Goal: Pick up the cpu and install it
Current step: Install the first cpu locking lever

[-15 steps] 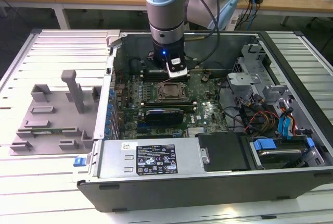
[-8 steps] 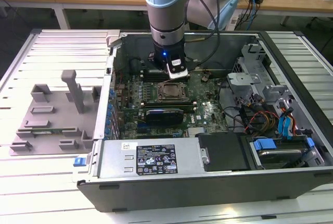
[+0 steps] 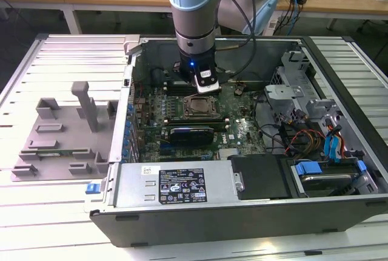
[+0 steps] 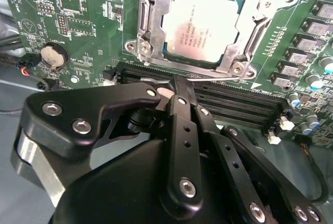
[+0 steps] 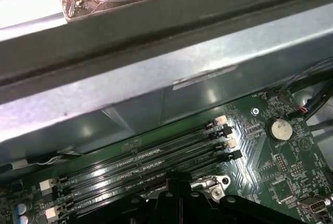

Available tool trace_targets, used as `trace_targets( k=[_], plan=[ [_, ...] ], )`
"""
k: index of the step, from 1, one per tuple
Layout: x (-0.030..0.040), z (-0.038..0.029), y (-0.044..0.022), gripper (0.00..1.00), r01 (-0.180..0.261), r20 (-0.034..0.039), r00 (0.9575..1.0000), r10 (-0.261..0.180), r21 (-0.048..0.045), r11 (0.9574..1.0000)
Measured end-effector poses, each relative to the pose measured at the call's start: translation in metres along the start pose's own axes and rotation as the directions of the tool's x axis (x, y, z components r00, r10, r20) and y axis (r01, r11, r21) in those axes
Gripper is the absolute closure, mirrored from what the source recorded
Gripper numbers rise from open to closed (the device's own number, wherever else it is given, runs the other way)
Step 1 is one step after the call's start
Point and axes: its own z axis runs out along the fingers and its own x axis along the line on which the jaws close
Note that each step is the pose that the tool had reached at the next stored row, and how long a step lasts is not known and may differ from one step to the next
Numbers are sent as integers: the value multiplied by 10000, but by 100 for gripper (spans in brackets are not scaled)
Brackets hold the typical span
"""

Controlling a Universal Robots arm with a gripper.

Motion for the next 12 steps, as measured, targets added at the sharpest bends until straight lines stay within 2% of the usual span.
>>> trace_targets(
  k=[5,12],
  plan=[
    [-18,20,20,89,-503,165,9986,502,106,9987],
    [-15,15,31,89,-516,173,9985,514,113,9986]
  ],
)
